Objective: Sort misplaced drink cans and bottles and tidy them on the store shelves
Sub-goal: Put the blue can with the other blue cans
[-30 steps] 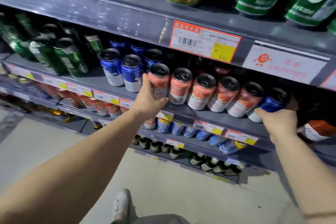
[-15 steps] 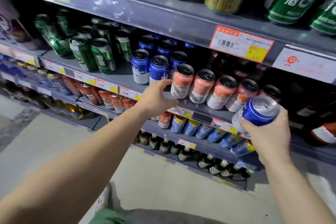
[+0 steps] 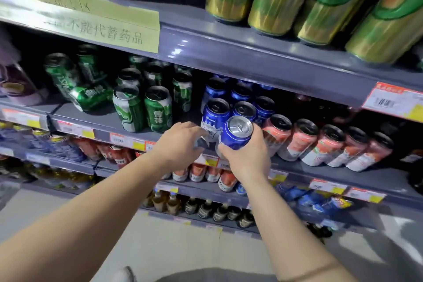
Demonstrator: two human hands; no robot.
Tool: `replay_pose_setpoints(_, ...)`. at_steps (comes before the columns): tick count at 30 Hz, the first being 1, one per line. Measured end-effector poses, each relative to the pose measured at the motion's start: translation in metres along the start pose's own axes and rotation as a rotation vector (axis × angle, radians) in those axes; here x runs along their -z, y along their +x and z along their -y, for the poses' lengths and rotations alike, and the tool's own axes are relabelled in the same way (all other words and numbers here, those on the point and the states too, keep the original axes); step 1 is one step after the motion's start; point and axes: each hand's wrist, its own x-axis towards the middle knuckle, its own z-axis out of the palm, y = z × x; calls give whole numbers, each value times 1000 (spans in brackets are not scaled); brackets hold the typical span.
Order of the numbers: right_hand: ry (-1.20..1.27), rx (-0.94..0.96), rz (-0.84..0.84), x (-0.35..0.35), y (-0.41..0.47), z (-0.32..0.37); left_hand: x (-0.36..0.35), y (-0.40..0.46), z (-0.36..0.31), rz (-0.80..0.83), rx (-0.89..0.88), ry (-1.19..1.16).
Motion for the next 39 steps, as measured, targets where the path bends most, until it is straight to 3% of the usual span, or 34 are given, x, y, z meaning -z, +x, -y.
replay_pose_setpoints(10, -58, 3, -91, -39, 14, 6, -10, -7, 19, 42, 18, -119)
replay_pose_setpoints(20, 50, 51, 72, -1, -16, 0, 10, -19, 2, -97, 105, -197)
replay_pose_setpoints(24, 105, 89, 79, 35, -22, 4, 32, -12, -44, -152, -9, -161)
replay_pose_setpoints(32, 207, 239, -133, 159, -3, 6, 74, 13, -187, -140, -289, -226)
replay_pose_setpoints(39, 140, 293, -222, 228, -8, 7, 101, 25, -237, -174, -399, -199)
